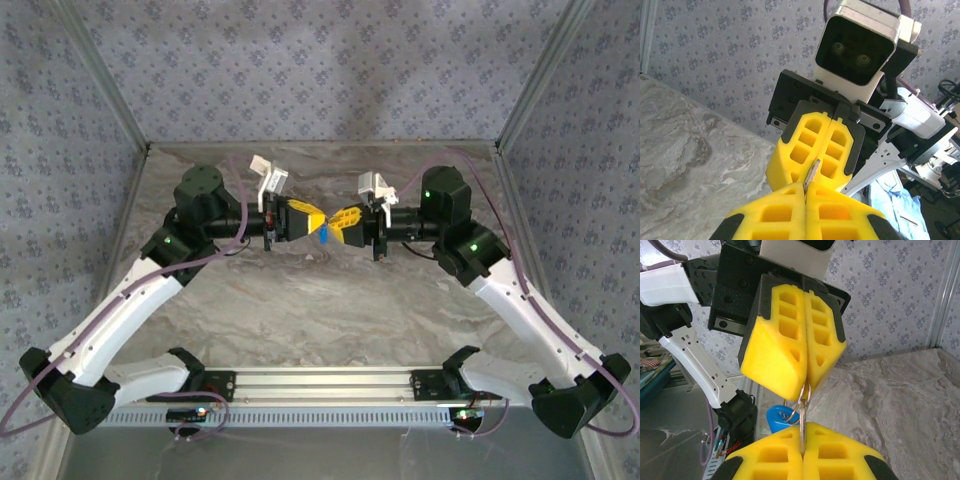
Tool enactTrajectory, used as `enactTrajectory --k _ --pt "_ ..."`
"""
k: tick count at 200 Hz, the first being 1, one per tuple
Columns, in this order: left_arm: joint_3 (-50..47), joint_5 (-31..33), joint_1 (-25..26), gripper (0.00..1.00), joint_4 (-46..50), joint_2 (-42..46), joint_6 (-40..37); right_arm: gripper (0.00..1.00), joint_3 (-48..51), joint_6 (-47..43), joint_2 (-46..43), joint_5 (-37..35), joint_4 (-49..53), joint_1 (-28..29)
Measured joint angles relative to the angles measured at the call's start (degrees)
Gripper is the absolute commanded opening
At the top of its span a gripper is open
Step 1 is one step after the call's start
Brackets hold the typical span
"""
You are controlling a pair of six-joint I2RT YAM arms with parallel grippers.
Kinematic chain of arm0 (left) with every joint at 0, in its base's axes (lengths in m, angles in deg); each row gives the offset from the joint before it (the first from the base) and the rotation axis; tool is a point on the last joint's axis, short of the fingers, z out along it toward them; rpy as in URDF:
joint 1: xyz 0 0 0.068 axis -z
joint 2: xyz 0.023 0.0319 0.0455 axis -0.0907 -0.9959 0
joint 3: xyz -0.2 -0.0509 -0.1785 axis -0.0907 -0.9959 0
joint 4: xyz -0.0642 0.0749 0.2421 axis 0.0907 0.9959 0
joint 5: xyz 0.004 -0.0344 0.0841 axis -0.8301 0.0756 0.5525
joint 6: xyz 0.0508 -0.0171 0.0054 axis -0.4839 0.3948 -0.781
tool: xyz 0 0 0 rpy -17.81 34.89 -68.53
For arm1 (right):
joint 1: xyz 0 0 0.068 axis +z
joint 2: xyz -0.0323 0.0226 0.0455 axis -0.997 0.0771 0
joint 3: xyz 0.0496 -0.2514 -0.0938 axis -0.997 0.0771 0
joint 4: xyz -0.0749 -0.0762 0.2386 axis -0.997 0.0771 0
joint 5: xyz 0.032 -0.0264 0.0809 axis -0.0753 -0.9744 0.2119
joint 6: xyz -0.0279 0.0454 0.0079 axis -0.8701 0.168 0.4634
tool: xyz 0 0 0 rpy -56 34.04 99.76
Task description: Remove the keys from the keyring
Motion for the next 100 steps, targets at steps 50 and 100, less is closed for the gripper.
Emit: enactTrajectory --k 50,100 --pt "-4.3 1.9 -0.3 0.0 -5.2 1.7 4.4 0.0 4.8 0.5 -2.4 -1.9 -4.7 0.2" --pt "-5.0 3.7 -1.6 0.32 -7.0 2.4 5.7 0.0 4.6 1.0 -2.3 -2.0 -4.2 0.2"
